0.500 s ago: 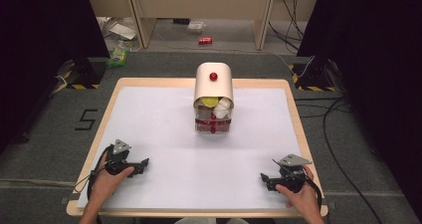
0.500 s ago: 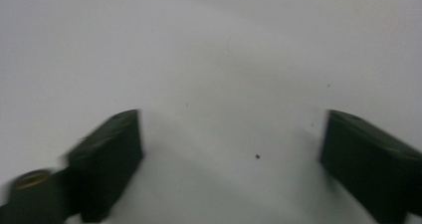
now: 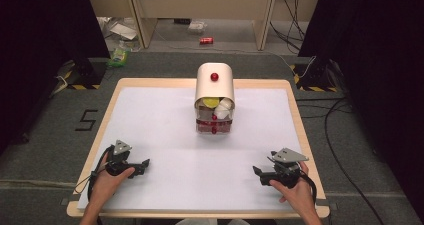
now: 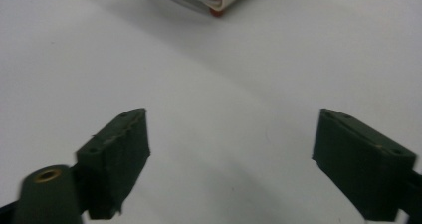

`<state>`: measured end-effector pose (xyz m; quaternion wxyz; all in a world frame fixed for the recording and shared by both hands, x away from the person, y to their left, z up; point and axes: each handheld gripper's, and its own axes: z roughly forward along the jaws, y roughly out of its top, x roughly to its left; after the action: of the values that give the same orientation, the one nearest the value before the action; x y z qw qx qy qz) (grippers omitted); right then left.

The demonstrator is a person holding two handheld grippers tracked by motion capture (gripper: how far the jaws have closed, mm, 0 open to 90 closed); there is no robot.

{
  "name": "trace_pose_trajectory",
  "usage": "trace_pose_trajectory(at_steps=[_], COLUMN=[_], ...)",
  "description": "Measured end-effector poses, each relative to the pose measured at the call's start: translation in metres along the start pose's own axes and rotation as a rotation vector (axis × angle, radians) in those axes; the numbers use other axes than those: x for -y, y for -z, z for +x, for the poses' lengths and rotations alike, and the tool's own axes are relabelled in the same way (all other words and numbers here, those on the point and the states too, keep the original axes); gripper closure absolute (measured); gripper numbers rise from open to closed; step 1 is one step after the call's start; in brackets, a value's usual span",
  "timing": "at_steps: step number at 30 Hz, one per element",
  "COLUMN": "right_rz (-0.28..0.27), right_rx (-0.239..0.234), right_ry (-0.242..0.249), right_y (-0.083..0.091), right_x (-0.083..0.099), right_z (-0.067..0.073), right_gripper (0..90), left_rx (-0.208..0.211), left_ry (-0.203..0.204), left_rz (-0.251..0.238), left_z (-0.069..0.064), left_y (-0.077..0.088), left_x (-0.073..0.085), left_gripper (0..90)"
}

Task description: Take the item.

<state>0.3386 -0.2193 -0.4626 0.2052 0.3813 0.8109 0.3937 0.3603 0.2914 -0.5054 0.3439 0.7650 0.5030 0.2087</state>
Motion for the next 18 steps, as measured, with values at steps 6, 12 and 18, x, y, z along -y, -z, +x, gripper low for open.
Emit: trace_pose_trajectory(at_steps=[6, 12, 18], right_rz=[-0.038, -0.081, -0.115], right_rx=[-0.03, -0.056, -0.078], right_ry=[0.061, 0.101, 0.129], right_y=[-0.007, -0.012, -0.014], right_x=[-0.033, -0.061, -0.082], right_z=[0.012, 0.023, 0.032], right_gripper=[15.6, 16.0, 16.5], left_rx=[0.001, 0.003, 0.004], left_ry=[0.0, 0.002, 0.003], left_rz=[0.0, 0.001, 0.001], left_z=[0.0, 0.0, 0.001], left_y=[0.0, 0.0, 0.0], left_x=[0.0, 0.0, 0.0], left_gripper=[5.3, 5.3, 5.2])
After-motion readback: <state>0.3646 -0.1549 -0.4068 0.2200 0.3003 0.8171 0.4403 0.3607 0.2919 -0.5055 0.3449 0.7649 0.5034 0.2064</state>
